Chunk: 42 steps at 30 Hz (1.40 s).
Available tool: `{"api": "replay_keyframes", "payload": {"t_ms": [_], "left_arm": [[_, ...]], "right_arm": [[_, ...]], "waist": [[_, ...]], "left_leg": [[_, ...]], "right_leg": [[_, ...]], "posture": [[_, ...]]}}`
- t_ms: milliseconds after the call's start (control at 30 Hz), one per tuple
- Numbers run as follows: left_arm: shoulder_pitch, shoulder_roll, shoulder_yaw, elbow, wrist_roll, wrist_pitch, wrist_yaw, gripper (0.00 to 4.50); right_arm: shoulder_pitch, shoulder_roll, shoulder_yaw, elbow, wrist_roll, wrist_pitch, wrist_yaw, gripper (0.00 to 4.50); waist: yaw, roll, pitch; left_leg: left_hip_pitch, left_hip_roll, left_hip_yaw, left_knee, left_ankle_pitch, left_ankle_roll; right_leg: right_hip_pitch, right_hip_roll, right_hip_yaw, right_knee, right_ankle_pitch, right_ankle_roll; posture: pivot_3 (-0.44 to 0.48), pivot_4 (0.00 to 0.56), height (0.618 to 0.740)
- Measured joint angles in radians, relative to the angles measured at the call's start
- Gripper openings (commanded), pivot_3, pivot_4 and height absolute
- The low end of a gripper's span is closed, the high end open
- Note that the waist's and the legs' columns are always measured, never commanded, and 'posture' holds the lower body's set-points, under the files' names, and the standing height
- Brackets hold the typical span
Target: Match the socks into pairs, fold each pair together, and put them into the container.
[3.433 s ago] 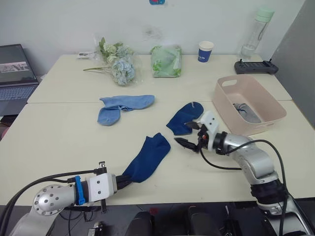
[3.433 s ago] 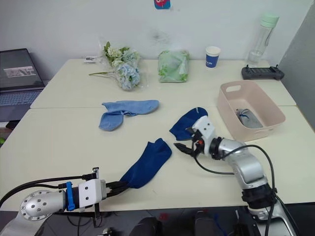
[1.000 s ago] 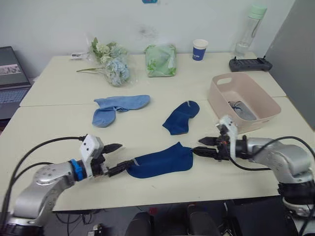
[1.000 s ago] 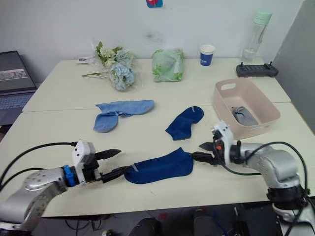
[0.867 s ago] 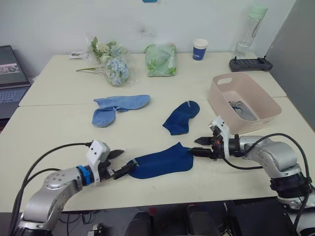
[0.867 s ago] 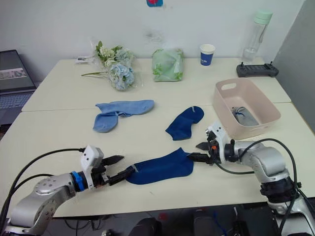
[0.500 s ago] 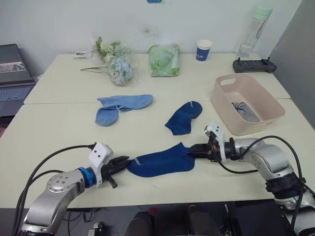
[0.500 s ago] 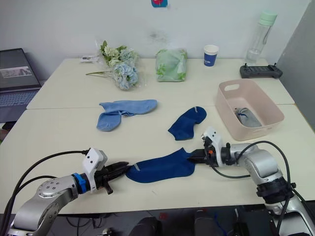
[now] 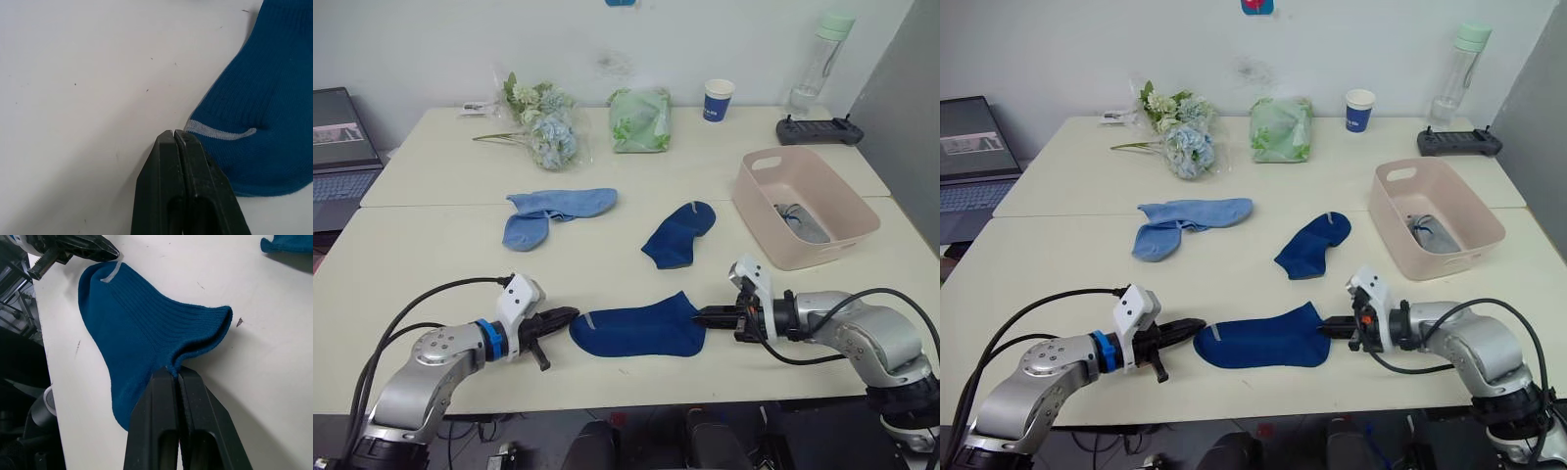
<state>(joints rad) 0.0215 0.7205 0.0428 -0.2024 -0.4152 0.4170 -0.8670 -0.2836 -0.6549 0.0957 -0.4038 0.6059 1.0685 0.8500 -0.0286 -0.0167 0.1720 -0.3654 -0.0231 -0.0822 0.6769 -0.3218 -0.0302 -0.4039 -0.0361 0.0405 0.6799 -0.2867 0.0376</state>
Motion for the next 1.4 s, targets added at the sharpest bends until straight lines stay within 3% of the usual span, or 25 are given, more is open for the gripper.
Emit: {"api": "replay_keyframes", "payload": {"t_ms": [300, 333, 433, 633, 667, 800, 900, 1100, 1200, 1300, 1400], "left_arm": [[-0.062, -0.012, -0.008, 0.052, 0.028, -0.025, -0.030, 0.00], [-0.063, -0.015, -0.008, 0.052, 0.027, -0.025, -0.032, 0.17], [-0.063, -0.019, -0.008, 0.051, 0.022, -0.026, -0.039, 0.85], [-0.063, -0.004, 0.049, 0.010, -0.003, -0.025, -0.042, 2.90], [-0.063, 0.000, 0.054, -0.003, -0.007, -0.023, -0.043, 3.11], [-0.067, 0.005, 0.051, -0.079, -0.012, -0.008, -0.044, 4.24], [-0.075, -0.015, 0.035, -0.134, -0.038, 0.014, -0.039, 3.99], [-0.081, -0.088, -0.088, -0.198, -0.023, 0.011, -0.021, 2.08], [-0.072, -0.090, -0.135, -0.183, 0.024, -0.013, -0.016, 1.07], [-0.067, -0.090, -0.185, -0.128, 0.092, -0.049, -0.010, 0.11], [-0.042, -0.086, -0.195, -0.059, 0.142, -0.097, -0.004, 0.02]], "right_arm": [[0.070, -0.009, -0.043, -0.087, 0.052, 0.072, -0.089, 0.01], [0.070, -0.008, -0.043, -0.087, 0.052, 0.068, -0.095, 0.24], [0.070, -0.004, -0.044, -0.087, 0.052, 0.053, -0.110, 1.02], [0.070, -0.084, -0.066, -0.067, 0.013, -0.041, -0.090, 3.28], [0.067, -0.095, -0.065, -0.061, -0.001, -0.061, -0.085, 3.47], [0.022, -0.082, -0.064, -0.017, -0.037, -0.190, -0.043, 3.48], [-0.028, -0.042, -0.034, -0.002, -0.063, -0.287, -0.016, 3.09], [-0.041, 0.040, 0.185, 0.024, -0.193, -0.496, 0.068, 1.08], [-0.041, 0.056, 0.226, 0.080, -0.251, -0.561, 0.082, 0.01], [-0.027, 0.062, 0.284, 0.159, -0.320, -0.635, 0.101, 0.00], [0.009, 0.024, 0.287, 0.224, -0.369, -0.716, 0.119, 0.00]], "waist": [[-0.001, 0.000, 0.000], [-0.001, 0.000, 0.000], [0.000, 0.000, 0.000], [0.000, 0.000, 0.000], [0.000, 0.000, 0.000], [-0.003, 0.000, 0.000], [-0.002, -0.001, 0.000], [-0.001, -0.001, 0.000], [0.000, -0.001, 0.000], [0.000, -0.001, 0.000], [0.000, -0.001, 0.000]], "left_leg": [[0.000, 0.000, 0.000, 0.000, 0.000, 0.000], [0.000, 0.000, 0.000, 0.000, 0.000, 0.000], [0.000, 0.000, 0.000, 0.000, 0.000, 0.000], [0.000, 0.000, 0.000, 0.000, 0.000, 0.000], [0.000, 0.000, 0.001, 0.001, 0.000, 0.000], [0.000, 0.000, 0.001, 0.000, 0.000, 0.000], [0.000, 0.000, 0.000, 0.000, 0.000, 0.000], [0.000, 0.000, 0.001, 0.001, 0.000, 0.000], [0.001, 0.000, 0.001, 0.001, 0.000, 0.000], [0.001, 0.000, 0.001, 0.001, 0.000, 0.000], [0.000, 0.000, 0.002, 0.001, 0.000, 0.000]], "right_leg": [[0.000, 0.000, 0.000, 0.000, 0.000, 0.000], [0.000, 0.000, 0.000, 0.000, 0.000, 0.000], [0.000, 0.000, 0.000, 0.000, 0.000, 0.000], [0.000, 0.000, 0.000, 0.000, 0.000, 0.000], [0.000, 0.000, 0.000, 0.000, 0.000, 0.000], [0.000, 0.000, 0.000, 0.000, 0.000, 0.000], [0.000, 0.000, 0.000, 0.000, 0.000, 0.000], [0.000, 0.000, 0.000, 0.000, 0.000, 0.000], [0.001, 0.000, 0.000, 0.000, 0.000, 0.000], [0.001, 0.000, 0.000, 0.000, 0.000, 0.000], [0.000, 0.000, 0.000, 0.000, 0.000, 0.000]], "posture": [[0.000, 0.150, 0.740], [0.000, 0.150, 0.740], [0.000, 0.150, 0.740], [0.000, 0.150, 0.740], [0.000, 0.150, 0.740], [0.000, 0.150, 0.740], [0.000, 0.150, 0.740], [0.000, 0.150, 0.740], [0.000, 0.150, 0.740], [0.000, 0.150, 0.740], [0.000, 0.150, 0.740]]}}
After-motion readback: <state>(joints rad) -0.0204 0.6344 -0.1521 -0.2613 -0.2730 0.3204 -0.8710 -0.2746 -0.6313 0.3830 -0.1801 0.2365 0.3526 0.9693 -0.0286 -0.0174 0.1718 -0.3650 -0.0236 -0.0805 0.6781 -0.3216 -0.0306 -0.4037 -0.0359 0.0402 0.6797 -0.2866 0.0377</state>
